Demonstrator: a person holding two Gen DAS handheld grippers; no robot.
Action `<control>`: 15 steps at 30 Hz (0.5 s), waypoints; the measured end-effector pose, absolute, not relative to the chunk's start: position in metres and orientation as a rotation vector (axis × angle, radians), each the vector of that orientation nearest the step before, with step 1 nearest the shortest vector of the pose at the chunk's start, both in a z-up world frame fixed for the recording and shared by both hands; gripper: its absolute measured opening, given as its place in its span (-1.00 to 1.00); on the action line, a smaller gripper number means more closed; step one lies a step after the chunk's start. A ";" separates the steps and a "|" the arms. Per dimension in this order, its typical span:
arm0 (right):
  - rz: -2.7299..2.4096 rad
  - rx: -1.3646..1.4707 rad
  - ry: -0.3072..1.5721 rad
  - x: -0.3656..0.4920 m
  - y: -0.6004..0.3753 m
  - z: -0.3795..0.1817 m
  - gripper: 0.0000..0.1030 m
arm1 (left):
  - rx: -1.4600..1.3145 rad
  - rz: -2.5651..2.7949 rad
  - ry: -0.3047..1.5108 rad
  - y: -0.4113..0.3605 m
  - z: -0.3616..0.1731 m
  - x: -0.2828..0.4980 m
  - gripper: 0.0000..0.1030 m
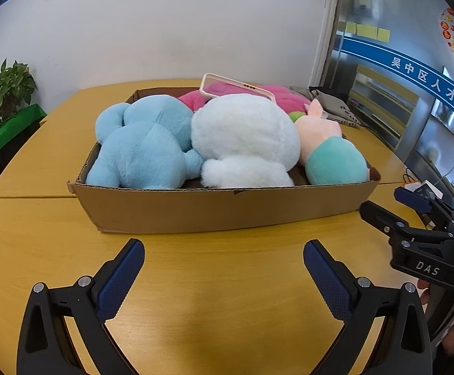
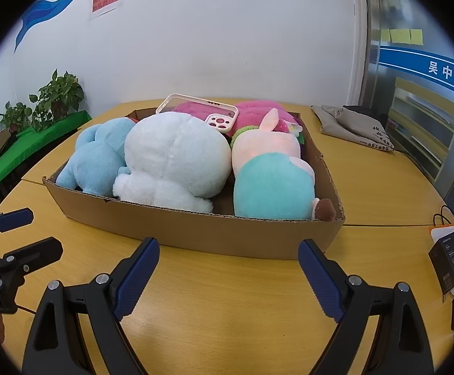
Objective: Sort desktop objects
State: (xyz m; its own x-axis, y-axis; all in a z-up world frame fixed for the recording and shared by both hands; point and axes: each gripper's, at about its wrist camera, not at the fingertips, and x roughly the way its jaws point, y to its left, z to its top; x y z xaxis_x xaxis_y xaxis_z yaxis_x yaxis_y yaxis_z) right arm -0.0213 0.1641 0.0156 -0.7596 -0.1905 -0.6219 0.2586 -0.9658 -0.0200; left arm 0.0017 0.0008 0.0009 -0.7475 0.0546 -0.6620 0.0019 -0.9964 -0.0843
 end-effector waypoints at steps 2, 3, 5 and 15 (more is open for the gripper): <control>-2.716 0.947 0.179 -0.023 0.175 0.013 0.76 | -1.106 2.909 -0.140 0.002 0.003 0.005 1.00; -2.706 0.945 0.192 -0.024 0.181 0.011 0.76 | -1.106 2.906 -0.160 0.001 0.004 0.008 0.99; -2.685 0.941 0.217 -0.026 0.192 0.008 0.76 | -1.105 2.886 -0.232 -0.014 0.004 0.016 1.00; -2.539 0.936 0.349 -0.034 0.257 -0.015 0.76 | -1.336 2.758 -0.027 -0.147 -0.067 0.022 1.00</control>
State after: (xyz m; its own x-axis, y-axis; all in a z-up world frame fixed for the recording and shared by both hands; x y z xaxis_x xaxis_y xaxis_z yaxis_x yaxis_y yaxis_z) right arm -0.0343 0.2571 -0.0149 -0.6905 -0.2897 -0.6627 0.4576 -0.8846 -0.0902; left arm 0.0217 -0.1471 -0.0669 -0.6175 0.0770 -0.7828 -0.0619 -0.9969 -0.0492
